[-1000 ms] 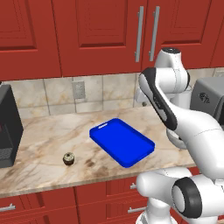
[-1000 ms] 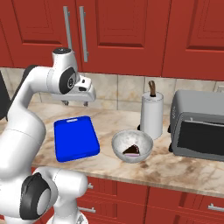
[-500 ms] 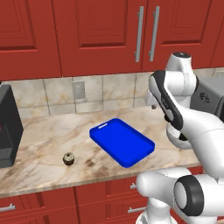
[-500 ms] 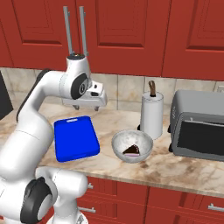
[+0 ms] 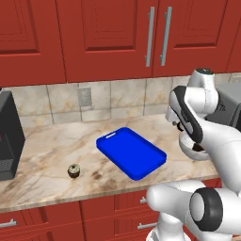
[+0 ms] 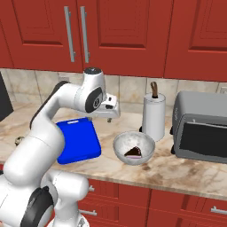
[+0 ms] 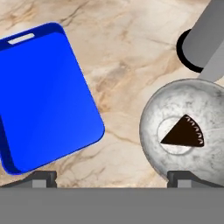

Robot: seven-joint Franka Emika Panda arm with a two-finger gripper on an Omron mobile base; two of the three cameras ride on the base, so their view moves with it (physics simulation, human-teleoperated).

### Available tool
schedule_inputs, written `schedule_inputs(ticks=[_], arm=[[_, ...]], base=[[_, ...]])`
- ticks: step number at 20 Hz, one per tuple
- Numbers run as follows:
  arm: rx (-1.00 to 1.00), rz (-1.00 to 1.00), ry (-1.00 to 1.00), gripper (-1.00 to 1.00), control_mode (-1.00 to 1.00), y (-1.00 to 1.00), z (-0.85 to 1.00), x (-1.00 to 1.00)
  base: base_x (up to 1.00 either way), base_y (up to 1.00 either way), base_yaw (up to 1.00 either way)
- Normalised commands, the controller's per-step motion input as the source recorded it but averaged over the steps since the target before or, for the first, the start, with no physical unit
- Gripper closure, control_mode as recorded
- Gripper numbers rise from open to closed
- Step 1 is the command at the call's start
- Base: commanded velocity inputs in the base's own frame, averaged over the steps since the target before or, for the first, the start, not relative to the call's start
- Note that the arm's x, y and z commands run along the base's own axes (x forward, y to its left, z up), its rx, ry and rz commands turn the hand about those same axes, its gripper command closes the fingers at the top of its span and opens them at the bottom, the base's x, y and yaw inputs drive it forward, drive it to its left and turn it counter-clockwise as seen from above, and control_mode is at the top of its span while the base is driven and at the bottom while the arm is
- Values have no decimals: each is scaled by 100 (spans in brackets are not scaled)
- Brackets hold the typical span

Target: Place the bowl with cake and the cupcake onto the tray.

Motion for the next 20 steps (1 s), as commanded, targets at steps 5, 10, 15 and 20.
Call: schedule_inputs(ticks=[5,10,15,20], arm=[[0,0,3,-100,-100,-37,-42,5],[0,0,6,-100,-100,-36,-38,11],[0,0,6,-100,-100,-32,-34,8],[0,0,5,-100,-100,-24,-33,5]], base=[[0,0,0],[0,0,0],[0,0,0],[0,0,0]])
